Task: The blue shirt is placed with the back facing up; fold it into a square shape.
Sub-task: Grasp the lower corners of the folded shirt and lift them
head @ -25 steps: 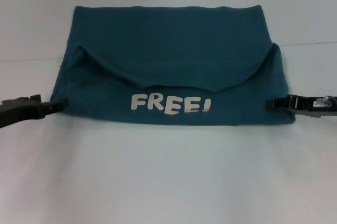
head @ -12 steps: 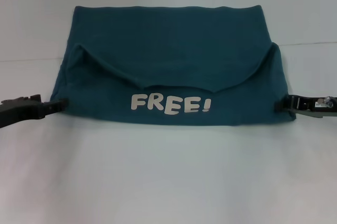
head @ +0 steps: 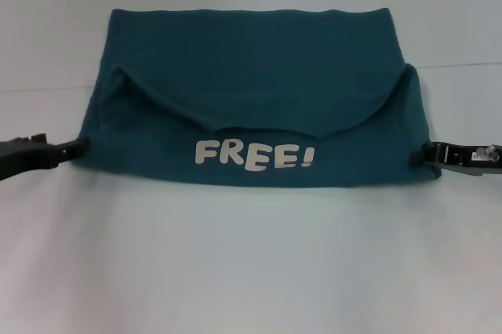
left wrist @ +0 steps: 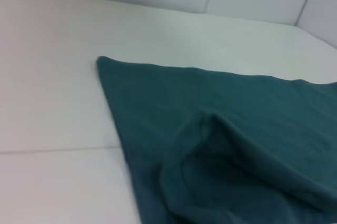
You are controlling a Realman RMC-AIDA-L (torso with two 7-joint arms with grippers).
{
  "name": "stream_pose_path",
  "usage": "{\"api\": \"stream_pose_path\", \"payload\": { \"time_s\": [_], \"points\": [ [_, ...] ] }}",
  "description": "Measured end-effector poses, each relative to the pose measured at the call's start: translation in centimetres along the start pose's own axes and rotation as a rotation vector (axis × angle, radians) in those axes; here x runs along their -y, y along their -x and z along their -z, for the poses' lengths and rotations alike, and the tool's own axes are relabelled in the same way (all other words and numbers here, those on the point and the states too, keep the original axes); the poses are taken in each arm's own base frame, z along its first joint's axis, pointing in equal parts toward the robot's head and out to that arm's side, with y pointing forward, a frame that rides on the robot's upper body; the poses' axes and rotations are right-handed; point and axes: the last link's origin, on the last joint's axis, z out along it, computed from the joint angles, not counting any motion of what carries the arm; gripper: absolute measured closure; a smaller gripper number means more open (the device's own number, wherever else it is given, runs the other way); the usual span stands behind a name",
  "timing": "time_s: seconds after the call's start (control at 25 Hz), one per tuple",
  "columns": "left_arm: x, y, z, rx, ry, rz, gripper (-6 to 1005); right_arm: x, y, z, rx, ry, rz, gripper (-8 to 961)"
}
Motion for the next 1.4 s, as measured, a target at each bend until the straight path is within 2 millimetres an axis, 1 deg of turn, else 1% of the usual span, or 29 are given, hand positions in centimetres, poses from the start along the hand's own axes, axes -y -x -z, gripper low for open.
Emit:
{"api": "stream_pose_path", "payload": {
  "time_s": [0.2,0.48,0.88,1.4],
  "points": [
    [-0.5,-0.6,-1.2,-0.001,-0.015,-0.053,107,0.0,-0.1,0.2,0.003,0.011,0.003,915],
    [-2.3,-0.4,-3.4,0.037,-0.040,-0.155,106,0.0,0.0,0.2,0.003,0.015,0.007,914],
    [-2.5,-0.2,-4.4,0.055,-0.098,-0.207,109,0.0,-0.3,0.2,-0.001,0.017,-0.001,915],
    [-3.4,-0.1,-5.1,0.079,-0.075,-0.258,112,0.3,-0.4,0.4,0.004,0.014,-0.008,915]
  ]
}}
